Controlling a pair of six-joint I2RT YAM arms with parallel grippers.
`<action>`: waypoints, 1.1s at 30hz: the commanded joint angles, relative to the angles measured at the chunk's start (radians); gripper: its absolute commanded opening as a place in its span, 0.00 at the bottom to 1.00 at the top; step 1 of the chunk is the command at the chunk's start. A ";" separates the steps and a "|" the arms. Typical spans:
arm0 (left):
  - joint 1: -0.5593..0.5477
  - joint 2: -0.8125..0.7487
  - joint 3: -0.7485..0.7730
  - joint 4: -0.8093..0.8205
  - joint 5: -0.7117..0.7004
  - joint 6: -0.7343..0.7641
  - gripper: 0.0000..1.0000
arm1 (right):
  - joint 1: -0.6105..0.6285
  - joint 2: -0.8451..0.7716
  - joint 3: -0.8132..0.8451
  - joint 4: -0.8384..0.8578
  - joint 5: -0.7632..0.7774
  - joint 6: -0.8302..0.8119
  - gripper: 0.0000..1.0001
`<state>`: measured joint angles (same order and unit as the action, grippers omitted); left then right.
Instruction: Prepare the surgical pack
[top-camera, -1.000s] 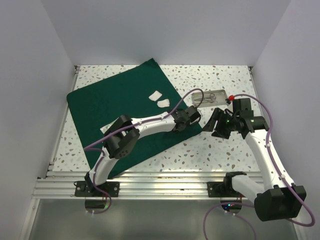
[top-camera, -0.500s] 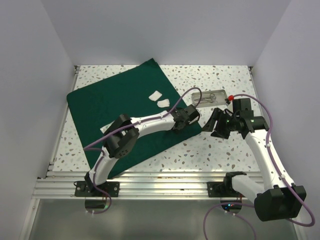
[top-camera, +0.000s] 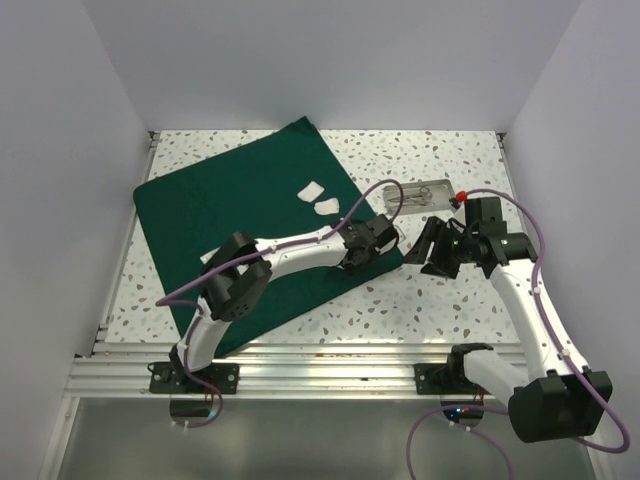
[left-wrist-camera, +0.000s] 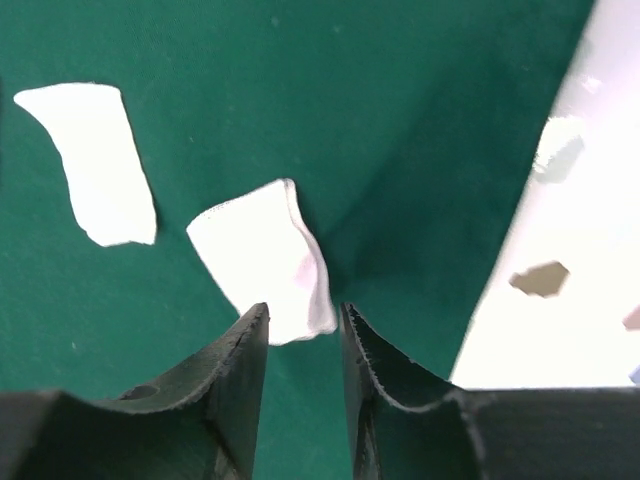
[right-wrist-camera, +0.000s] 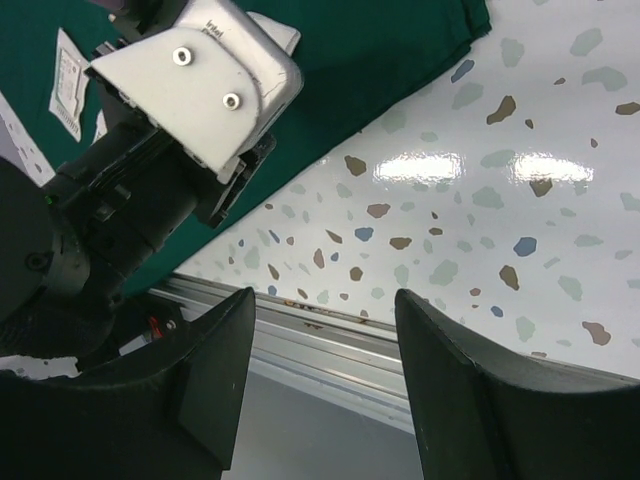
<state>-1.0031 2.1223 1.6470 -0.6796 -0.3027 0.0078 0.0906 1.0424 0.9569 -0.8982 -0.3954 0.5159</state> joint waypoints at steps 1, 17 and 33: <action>-0.003 -0.090 -0.032 0.012 0.019 -0.066 0.40 | 0.000 -0.015 -0.001 0.010 -0.030 -0.005 0.62; 0.064 -0.139 -0.110 0.032 0.099 -0.121 0.51 | -0.002 0.025 -0.067 0.114 -0.115 0.053 0.52; 0.107 -0.199 -0.197 0.095 0.162 -0.149 0.52 | 0.043 0.450 -0.169 0.758 -0.350 0.397 0.00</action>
<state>-0.9031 1.9781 1.4567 -0.6353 -0.1631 -0.1207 0.1127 1.4399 0.7757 -0.3267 -0.6601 0.8295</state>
